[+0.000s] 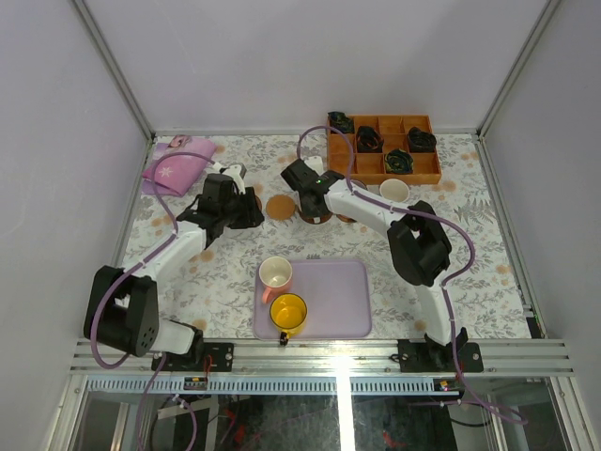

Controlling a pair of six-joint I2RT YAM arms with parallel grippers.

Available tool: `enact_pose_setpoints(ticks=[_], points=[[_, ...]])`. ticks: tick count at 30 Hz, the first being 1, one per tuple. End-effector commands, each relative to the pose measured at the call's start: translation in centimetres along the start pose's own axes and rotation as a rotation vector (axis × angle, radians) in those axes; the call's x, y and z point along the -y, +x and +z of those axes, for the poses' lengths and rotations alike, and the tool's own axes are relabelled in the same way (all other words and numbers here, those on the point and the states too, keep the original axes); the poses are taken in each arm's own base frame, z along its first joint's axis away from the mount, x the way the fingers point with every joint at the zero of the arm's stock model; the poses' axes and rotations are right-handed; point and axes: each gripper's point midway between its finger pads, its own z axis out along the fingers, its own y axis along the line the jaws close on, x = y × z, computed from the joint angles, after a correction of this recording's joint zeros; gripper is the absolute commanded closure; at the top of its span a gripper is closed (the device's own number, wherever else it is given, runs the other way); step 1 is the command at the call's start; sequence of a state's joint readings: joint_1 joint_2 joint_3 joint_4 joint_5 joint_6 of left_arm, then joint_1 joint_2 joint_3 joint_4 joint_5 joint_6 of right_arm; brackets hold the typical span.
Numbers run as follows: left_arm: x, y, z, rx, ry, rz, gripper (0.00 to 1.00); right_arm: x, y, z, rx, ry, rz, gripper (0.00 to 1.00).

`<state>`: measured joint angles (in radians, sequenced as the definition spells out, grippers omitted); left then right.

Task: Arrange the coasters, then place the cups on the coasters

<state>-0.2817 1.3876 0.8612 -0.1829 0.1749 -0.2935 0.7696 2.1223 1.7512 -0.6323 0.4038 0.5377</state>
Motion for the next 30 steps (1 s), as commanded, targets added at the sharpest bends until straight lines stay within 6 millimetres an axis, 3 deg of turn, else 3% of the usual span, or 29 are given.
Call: enact_pose_setpoints(ticks=[1,10,18,19,20,23,27,30], points=[[0.3,-0.6,0.2,0.011,0.007,0.024,0.56,-0.5,-4.6,-0.9,0.129,-0.032,0.077,1.00],[0.4,-0.4,0.4,0.001,0.011,0.020,0.56,-0.1,-3.7,-0.4,0.097,-0.027,0.094,1.00],[0.4,-0.5,0.4,0.002,0.011,0.022,0.56,-0.2,-1.4,-0.1,0.032,-0.049,0.100,0.99],[0.4,-0.4,0.4,-0.002,0.010,0.022,0.56,-0.2,-1.0,0.0,0.020,-0.048,0.100,0.94],[0.4,-0.5,0.3,0.002,0.009,0.022,0.56,-0.2,-0.7,-0.1,0.010,-0.051,0.101,0.82],[0.3,-0.6,0.3,0.007,0.006,0.022,0.56,-0.1,0.1,-0.2,-0.008,-0.057,0.104,0.58],[0.3,-0.7,0.2,0.009,0.007,0.023,0.56,0.3,0.7,-0.5,-0.025,-0.049,0.103,0.48],[0.4,-0.6,0.2,0.008,0.007,0.023,0.56,0.5,1.0,-1.0,-0.028,-0.048,0.102,0.45]])
